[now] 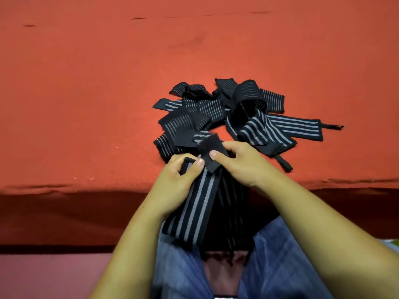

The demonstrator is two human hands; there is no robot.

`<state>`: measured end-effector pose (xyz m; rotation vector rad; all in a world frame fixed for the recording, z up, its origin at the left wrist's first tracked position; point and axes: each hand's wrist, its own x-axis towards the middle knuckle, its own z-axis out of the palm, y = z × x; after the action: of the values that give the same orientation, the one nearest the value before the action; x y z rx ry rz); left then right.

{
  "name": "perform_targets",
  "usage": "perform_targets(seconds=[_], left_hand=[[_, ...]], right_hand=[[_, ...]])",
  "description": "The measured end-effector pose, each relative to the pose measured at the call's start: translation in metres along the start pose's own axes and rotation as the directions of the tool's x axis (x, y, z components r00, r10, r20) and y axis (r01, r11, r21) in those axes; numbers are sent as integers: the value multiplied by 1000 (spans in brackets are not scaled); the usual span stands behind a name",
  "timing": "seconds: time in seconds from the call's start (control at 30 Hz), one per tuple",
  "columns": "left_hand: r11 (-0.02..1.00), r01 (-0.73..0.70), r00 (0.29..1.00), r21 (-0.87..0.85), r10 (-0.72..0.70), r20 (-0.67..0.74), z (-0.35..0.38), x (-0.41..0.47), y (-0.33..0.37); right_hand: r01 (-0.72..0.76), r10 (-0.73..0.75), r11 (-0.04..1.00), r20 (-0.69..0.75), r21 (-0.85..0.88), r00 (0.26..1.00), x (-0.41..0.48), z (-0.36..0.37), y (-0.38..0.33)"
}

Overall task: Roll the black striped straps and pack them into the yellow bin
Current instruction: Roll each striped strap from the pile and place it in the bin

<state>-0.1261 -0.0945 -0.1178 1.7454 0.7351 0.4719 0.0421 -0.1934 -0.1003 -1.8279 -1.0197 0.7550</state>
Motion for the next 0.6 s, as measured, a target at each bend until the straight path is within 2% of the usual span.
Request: perform_targets(seconds=[0.13,0.37,0.47,0.6], left_hand=[[1000,-17,997,-3,17,-81,4,8,1],[996,-20,969,87,41,-244,15,33,-1],[986,5,955,168,45,-294,17,41,-12],[983,22,951,180,35,-309,17,42,-15]], right_hand=[[-46,47,997,-2,66,999,-7,-1,3],[-109,108,994,21,16,994,-16,-11,-1],[-112,112,994,-5,7,994,-21,-14,-1],[-107,109,993,-28,40,994,-28,-22,5]])
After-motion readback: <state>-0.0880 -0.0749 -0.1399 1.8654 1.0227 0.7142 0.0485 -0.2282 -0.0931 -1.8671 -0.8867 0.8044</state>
